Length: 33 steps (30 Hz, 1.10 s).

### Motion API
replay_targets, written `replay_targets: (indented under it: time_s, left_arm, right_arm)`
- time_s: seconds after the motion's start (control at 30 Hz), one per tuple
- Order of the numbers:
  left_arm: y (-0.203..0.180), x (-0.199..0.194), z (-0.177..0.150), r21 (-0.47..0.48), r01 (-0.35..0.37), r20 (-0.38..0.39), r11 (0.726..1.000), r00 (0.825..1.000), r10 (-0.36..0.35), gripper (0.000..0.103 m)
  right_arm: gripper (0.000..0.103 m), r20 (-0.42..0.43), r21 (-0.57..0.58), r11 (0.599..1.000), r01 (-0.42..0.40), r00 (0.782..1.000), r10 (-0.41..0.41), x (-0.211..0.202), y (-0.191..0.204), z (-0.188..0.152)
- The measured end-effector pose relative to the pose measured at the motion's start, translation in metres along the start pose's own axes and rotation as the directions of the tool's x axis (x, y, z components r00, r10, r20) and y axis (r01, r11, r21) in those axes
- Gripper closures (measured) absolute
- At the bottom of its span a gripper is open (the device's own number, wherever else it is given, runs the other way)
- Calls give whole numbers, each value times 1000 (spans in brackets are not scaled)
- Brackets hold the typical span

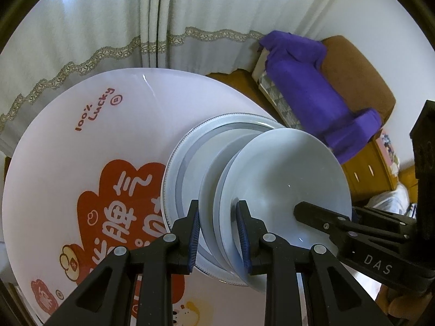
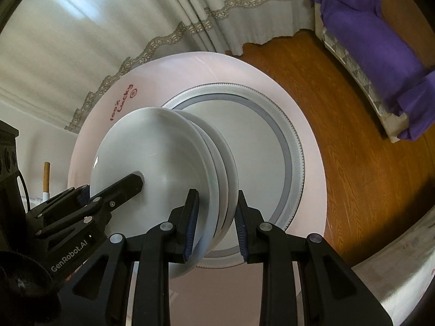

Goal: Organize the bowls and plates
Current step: 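Lower the bowl stack onto the center of the plate stack with both tools, then open both tools and withdraw upward from the bowls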

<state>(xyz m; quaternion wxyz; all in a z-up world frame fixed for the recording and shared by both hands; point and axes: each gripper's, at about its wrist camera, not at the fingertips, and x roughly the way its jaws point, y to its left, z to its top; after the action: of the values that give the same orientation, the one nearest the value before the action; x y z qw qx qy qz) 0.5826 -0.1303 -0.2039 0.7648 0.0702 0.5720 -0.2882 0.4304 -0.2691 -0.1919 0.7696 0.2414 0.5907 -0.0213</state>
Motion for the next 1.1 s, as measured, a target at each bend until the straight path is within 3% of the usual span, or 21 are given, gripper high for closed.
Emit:
replay_targets:
  time_s: [0.33,0.43,0.5,0.63,0.7,0.8,0.9,0.97,1.0,1.1]
  left_arm:
    - [3,0,1,-31,4,7,1000,1000,-4,78]
    - [4,-6,-2,-35,-7,21,999,1000,8,69]
    - [6,-11,-6,-47,-22,33,999,999,24,54]
    - [16,-25,-19,-98,-24,63,995,998,30,52]
    - [22,-33,-28,-128,-23,82,992,996,34,43]
    - [30,-46,-46,-174,4,112,985,994,16,41]
    - [36,-63,-69,-200,-13,186,980,981,51,39]
    - [38,-70,-83,-206,-23,224,978,972,70,38]
    - [40,-72,-89,-212,-10,243,977,968,63,38]
    - [43,-80,-107,-245,36,295,969,955,39,38]
  right_arm:
    - [75,-1,5,1000,27,1000,-27,0,2,4]
    - [74,3,10,1000,27,1000,-27,-1,4,4]
    - [73,10,4,1000,27,1000,-27,-3,4,4]
    - [71,26,-22,999,28,999,-28,-10,4,4]
    - [70,37,-38,999,27,999,-26,-14,3,1]
    - [68,61,-66,997,29,998,-25,-22,5,-5]
    - [64,104,-109,993,45,994,-33,-31,7,-13]
    - [56,132,-133,990,52,991,-34,-33,7,-20]
    - [52,143,-143,989,46,989,-25,-34,7,-24]
    - [51,180,-158,986,43,984,-14,-38,6,-33]
